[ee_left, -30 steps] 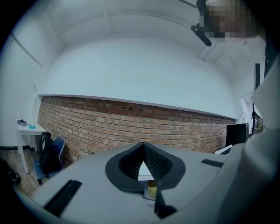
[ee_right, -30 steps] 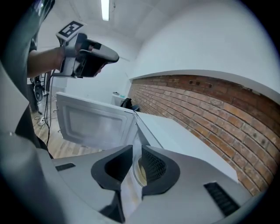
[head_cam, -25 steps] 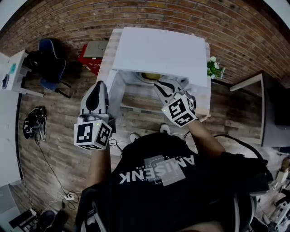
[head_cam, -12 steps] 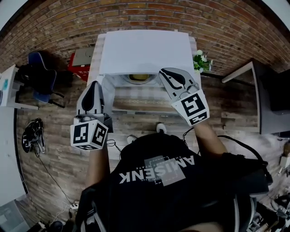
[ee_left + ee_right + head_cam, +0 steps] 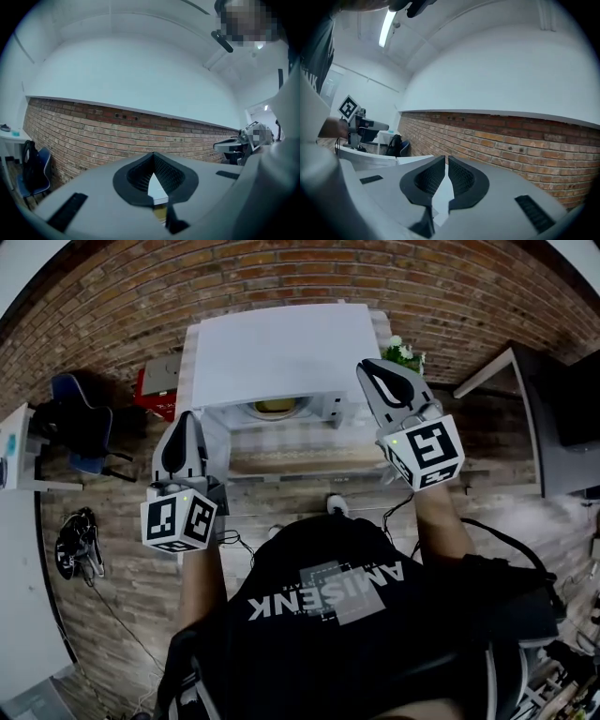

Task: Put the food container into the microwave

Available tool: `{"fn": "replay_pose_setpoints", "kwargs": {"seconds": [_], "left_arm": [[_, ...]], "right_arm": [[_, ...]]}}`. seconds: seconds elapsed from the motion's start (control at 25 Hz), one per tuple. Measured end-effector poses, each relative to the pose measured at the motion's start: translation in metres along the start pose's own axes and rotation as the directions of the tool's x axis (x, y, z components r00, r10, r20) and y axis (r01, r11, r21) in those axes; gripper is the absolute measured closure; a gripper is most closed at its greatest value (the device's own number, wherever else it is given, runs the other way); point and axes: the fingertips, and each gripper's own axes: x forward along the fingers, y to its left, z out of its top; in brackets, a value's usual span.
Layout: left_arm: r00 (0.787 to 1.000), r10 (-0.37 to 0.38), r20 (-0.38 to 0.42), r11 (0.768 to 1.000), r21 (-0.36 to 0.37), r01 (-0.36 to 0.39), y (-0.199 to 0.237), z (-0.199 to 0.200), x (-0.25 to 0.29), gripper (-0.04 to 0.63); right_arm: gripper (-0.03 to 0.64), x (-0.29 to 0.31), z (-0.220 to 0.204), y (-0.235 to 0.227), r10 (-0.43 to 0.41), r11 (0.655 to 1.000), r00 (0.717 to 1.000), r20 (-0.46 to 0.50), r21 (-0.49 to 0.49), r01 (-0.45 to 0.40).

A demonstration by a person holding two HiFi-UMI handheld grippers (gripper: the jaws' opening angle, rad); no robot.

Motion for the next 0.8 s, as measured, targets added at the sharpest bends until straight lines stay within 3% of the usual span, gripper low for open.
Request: {"fn": "replay_pose_setpoints", "kwargs": {"seconds": [0.64,0.8], "left_arm": [[0.999,-0.028,0.026,0.999,0.031,0.027,0.003,0.013,0.021,0.583],[0.999,-0.027,0.027,0.999,0.027,0.027,0.003,0.013,0.023,0.583]], "right_arm": [[0.575,-0.046,0.008,-0.072,-0.237,0.971,0.971,0.024,0.027,0.236],[0.575,-0.048,0.011,-0.075,-0.252,0.967,0.967,0.028,0.036,0.25]]}}
